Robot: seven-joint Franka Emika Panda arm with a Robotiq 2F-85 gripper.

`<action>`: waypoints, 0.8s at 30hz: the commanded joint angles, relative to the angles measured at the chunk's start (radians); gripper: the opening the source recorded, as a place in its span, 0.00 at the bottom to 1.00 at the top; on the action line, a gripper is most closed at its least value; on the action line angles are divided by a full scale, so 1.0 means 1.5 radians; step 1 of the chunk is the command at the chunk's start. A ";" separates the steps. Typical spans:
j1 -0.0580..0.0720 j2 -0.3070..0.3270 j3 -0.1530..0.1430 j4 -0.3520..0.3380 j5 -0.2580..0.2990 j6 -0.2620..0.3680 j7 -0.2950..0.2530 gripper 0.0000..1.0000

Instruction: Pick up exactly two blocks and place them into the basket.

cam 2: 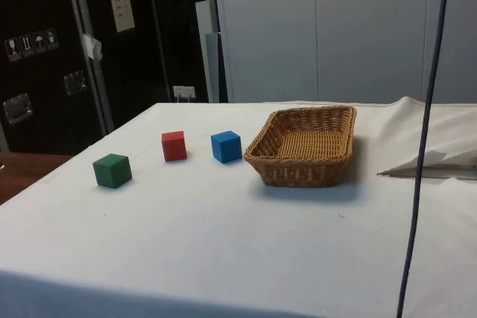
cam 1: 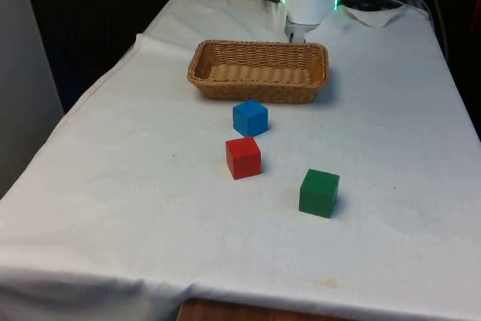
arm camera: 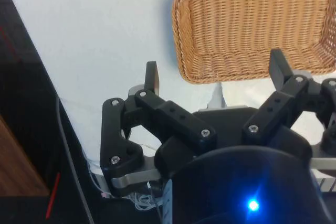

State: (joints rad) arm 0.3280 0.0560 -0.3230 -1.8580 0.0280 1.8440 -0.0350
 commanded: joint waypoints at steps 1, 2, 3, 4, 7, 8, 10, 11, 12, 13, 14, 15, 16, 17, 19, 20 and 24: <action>0.001 0.003 0.003 0.002 0.000 0.002 0.003 1.00; 0.002 0.016 0.004 0.015 -0.001 0.000 0.009 1.00; 0.002 0.021 0.006 0.020 0.000 0.001 0.010 1.00; 0.002 0.033 0.010 0.033 0.001 0.000 0.013 1.00; 0.003 0.053 0.015 0.054 0.003 0.000 0.018 1.00; 0.003 0.062 0.017 0.063 0.004 0.001 0.019 1.00; 0.001 0.060 0.017 0.061 0.002 0.003 0.017 1.00; 0.002 0.077 0.021 0.078 0.006 0.001 0.022 1.00; 0.001 0.085 0.022 0.086 0.007 0.001 0.022 1.00; 0.001 0.094 0.023 0.093 0.009 0.003 0.022 1.00; -0.001 0.109 0.023 0.107 0.011 0.003 0.021 1.00; -0.001 0.117 0.023 0.115 0.013 0.005 0.021 1.00; -0.002 0.126 0.023 0.121 0.015 0.006 0.021 1.00; -0.003 0.134 0.023 0.129 0.018 0.007 0.021 1.00; -0.003 0.149 0.021 0.140 0.023 0.011 0.019 1.00; -0.004 0.157 0.020 0.145 0.027 0.013 0.019 1.00; -0.006 0.187 0.018 0.164 0.040 0.027 0.016 1.00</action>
State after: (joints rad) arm 0.3230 0.3280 -0.2990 -1.6190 0.0770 1.8830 -0.0070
